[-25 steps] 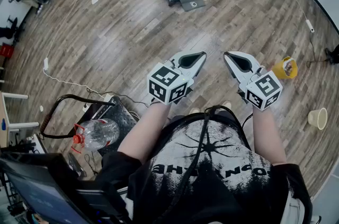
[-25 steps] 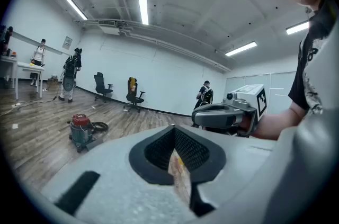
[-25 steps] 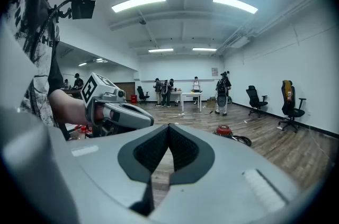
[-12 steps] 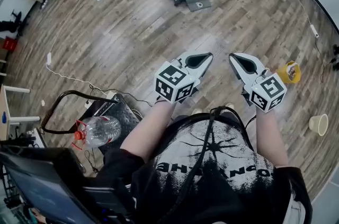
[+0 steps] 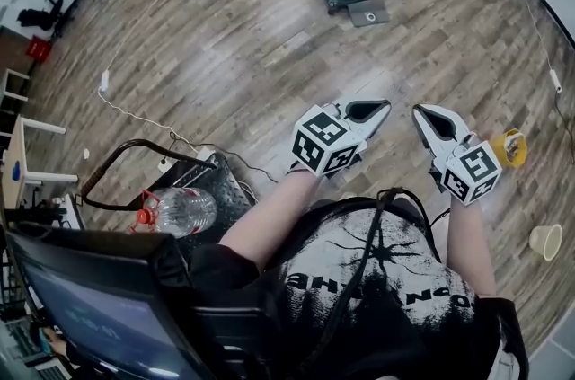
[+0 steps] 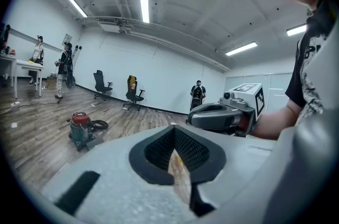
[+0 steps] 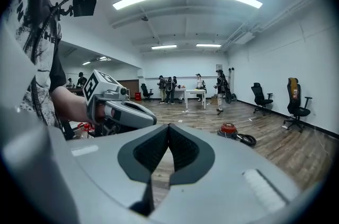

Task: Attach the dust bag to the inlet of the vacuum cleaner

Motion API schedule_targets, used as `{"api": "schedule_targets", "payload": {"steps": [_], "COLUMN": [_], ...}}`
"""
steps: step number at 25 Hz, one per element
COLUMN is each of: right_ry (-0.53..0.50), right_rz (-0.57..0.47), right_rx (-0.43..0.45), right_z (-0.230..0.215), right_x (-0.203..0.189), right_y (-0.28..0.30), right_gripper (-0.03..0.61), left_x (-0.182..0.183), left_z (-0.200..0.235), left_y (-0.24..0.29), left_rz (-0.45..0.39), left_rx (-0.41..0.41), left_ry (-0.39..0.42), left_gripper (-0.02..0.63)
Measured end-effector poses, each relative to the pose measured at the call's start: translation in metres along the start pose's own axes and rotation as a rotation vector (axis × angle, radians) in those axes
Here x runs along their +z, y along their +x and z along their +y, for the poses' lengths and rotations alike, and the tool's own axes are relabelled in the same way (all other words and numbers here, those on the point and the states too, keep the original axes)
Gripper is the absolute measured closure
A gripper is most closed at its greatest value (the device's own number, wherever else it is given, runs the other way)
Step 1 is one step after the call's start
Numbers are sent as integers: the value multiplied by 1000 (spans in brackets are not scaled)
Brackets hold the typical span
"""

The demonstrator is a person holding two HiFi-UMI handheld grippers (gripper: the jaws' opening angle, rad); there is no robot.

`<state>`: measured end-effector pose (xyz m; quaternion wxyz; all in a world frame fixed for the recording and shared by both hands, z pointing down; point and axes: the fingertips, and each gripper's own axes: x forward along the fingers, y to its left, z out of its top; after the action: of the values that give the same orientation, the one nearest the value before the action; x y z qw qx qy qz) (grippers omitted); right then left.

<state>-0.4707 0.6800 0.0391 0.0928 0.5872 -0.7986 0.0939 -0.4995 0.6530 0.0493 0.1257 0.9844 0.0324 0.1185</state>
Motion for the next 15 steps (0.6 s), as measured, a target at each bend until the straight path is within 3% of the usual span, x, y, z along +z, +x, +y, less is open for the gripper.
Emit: {"api": "schedule_targets", "payload": {"steps": [8, 15], "right_ry": [5, 26], "right_rz": [-2, -2], "right_rx": [23, 39], "right_z": [-13, -53], "right_x": [0, -5], "right_y": [13, 21], "right_gripper": [574, 574], "left_x": [-3, -4], "left_z": [18, 38], "left_y": [11, 45], "left_rz": [19, 49], "left_rx": [3, 10], "left_ry": [-10, -33], "left_gripper": [613, 613]}}
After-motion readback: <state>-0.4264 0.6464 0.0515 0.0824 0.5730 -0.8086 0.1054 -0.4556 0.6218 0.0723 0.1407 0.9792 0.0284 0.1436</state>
